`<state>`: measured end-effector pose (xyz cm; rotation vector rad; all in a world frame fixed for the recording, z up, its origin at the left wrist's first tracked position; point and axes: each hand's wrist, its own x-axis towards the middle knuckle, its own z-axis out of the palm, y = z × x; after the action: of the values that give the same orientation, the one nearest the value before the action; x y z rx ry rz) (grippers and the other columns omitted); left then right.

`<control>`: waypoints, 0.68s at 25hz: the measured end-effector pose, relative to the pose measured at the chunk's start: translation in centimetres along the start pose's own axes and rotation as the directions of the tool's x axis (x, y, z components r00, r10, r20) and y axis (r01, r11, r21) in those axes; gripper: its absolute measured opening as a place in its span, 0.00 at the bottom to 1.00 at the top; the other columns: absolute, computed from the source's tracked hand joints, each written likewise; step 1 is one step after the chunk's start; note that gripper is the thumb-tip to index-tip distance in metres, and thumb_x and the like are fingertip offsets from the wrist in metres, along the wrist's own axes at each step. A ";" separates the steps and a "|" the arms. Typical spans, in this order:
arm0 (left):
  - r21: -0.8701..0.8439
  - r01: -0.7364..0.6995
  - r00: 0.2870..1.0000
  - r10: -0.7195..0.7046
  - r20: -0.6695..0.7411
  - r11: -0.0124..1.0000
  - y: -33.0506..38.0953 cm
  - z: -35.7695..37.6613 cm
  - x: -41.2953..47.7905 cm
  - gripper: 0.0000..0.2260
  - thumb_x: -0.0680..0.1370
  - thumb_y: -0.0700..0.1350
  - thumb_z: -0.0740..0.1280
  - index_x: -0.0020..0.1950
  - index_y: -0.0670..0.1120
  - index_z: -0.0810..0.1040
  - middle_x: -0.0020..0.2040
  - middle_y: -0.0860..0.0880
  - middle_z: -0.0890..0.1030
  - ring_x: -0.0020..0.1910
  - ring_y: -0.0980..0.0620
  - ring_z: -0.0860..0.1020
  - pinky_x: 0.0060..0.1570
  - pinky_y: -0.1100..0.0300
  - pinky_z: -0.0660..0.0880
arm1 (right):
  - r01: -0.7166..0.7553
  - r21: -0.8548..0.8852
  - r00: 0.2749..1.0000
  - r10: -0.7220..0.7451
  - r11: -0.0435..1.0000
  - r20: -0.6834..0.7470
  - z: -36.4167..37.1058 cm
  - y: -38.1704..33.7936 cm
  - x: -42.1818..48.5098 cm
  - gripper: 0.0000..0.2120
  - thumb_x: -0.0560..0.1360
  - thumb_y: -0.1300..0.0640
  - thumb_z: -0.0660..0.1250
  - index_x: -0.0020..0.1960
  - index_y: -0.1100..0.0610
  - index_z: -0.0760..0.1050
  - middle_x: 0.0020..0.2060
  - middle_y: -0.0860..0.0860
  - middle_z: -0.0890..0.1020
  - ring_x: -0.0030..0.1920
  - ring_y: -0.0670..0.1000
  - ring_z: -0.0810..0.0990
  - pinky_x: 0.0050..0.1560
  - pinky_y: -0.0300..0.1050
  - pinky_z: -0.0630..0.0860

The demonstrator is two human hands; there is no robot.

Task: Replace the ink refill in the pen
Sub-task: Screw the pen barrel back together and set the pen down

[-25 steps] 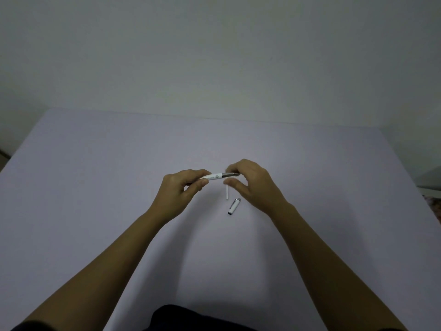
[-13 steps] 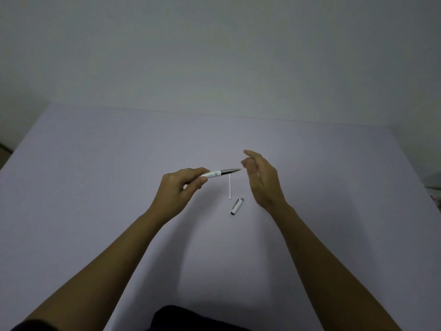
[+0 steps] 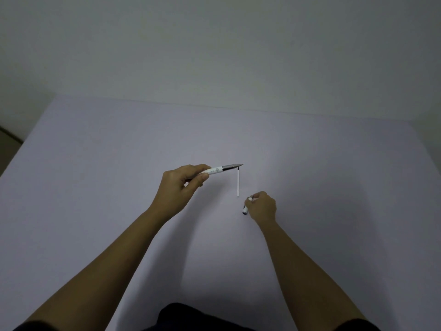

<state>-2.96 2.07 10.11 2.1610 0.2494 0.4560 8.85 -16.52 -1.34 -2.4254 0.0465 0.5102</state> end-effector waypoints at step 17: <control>0.032 -0.008 0.999 0.006 0.054 0.999 -0.3 0.7 -0.8 0.07 0.77 0.42 0.66 0.52 0.49 0.81 0.34 0.60 0.77 0.36 0.59 0.75 0.35 0.75 0.66 | -0.365 0.870 0.914 -0.050 0.330 0.403 -5.4 -4.7 -0.4 0.07 0.77 0.65 0.62 0.56 0.60 0.69 0.43 0.54 0.78 0.44 0.46 0.79 0.38 0.31 0.78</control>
<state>-3.37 1.42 9.29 2.2027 0.2208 0.4001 11.14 -16.15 5.47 -1.1123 0.3420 0.7491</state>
